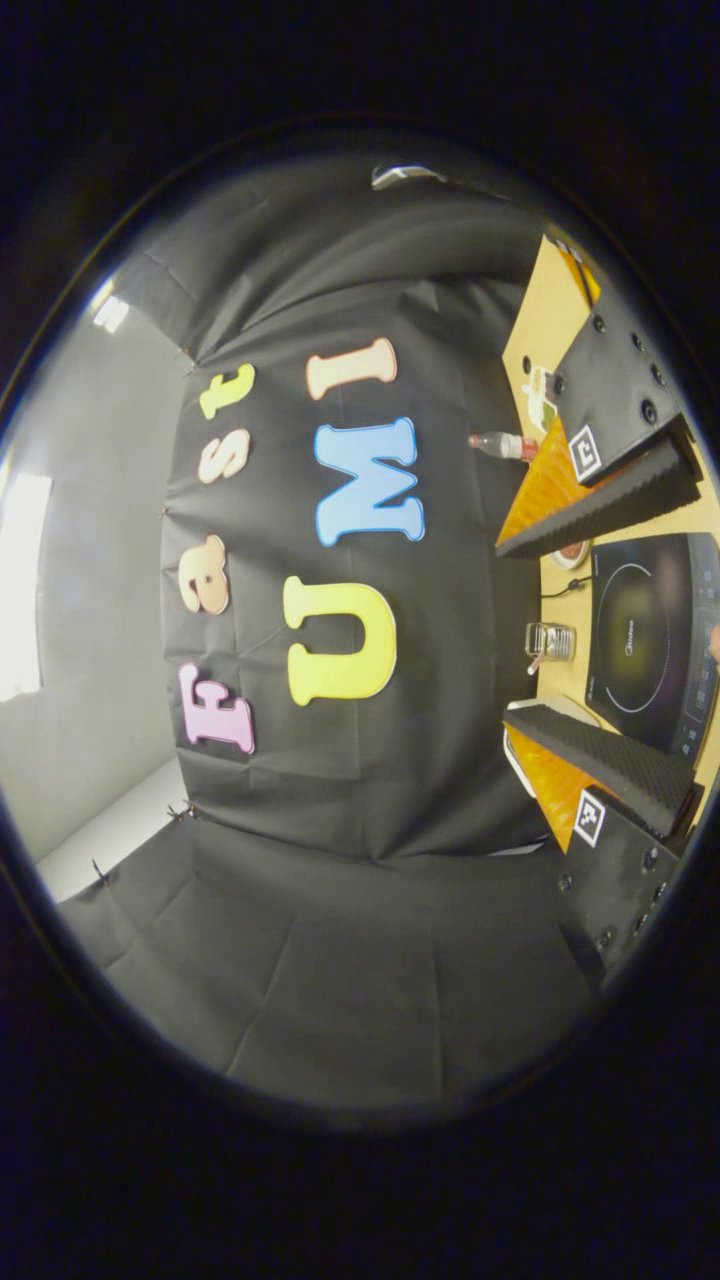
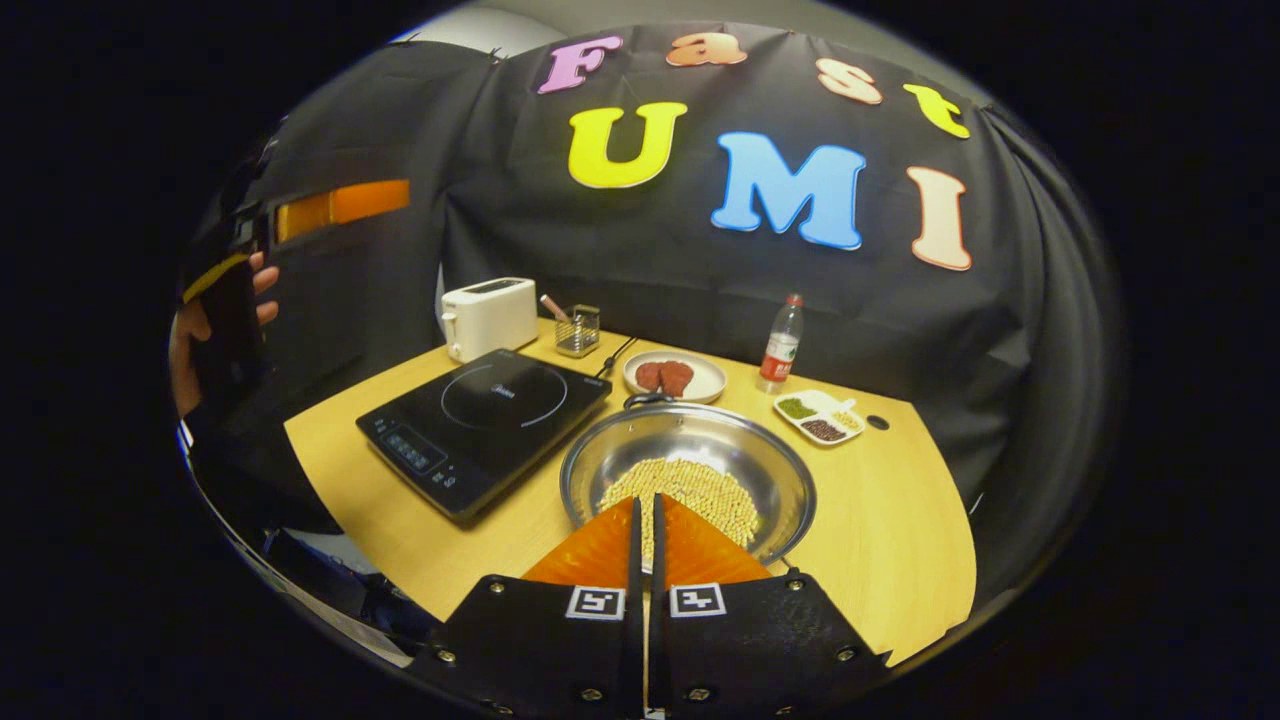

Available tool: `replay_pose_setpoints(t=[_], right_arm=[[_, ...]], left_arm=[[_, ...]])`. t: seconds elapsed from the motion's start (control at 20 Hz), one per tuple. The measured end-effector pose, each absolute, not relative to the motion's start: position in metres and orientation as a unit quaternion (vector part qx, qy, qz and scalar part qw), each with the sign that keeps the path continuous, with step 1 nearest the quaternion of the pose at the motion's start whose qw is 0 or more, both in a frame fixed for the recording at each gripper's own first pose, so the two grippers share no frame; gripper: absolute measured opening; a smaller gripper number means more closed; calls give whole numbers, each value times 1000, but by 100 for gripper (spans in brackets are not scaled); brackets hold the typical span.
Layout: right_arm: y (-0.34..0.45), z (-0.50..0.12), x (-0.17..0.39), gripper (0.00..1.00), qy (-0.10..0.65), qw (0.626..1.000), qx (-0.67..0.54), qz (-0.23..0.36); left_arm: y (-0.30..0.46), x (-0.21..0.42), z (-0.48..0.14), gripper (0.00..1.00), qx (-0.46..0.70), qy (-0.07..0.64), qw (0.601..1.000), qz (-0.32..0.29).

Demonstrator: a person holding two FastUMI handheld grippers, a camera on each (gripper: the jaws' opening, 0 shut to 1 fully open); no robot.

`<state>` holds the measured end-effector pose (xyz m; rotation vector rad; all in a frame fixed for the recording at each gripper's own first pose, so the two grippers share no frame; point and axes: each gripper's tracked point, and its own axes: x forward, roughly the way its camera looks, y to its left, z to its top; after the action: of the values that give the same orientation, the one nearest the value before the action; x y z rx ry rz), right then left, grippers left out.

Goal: First push the handle of the pot to place it horizontally, then grasp the pot with both hands and set it on the induction cooktop.

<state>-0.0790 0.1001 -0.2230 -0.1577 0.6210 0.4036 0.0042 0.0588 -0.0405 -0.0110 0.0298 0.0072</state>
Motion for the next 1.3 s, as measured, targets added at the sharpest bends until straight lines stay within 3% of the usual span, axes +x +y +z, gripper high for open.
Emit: replay_pose_setpoints(t=[0.25,0.55,0.7,1.0,1.3], right_arm=[[83,-275,-103,2,380,886,-83,254],[54,-320,-103,2,452,846,-75,274],[42,-329,-96,2,464,840,-71,272],[32,-334,-92,1,471,832,-68,284],[4,-338,-73,1,477,840,-59,252]], left_arm=[[34,13,-43,94,2,21,1000,9],[8,29,-50,96,13,32,999,13],[-3,38,-53,93,21,37,999,12],[-30,53,-60,99,23,44,999,4],[-50,67,-66,99,19,49,999,-4]])
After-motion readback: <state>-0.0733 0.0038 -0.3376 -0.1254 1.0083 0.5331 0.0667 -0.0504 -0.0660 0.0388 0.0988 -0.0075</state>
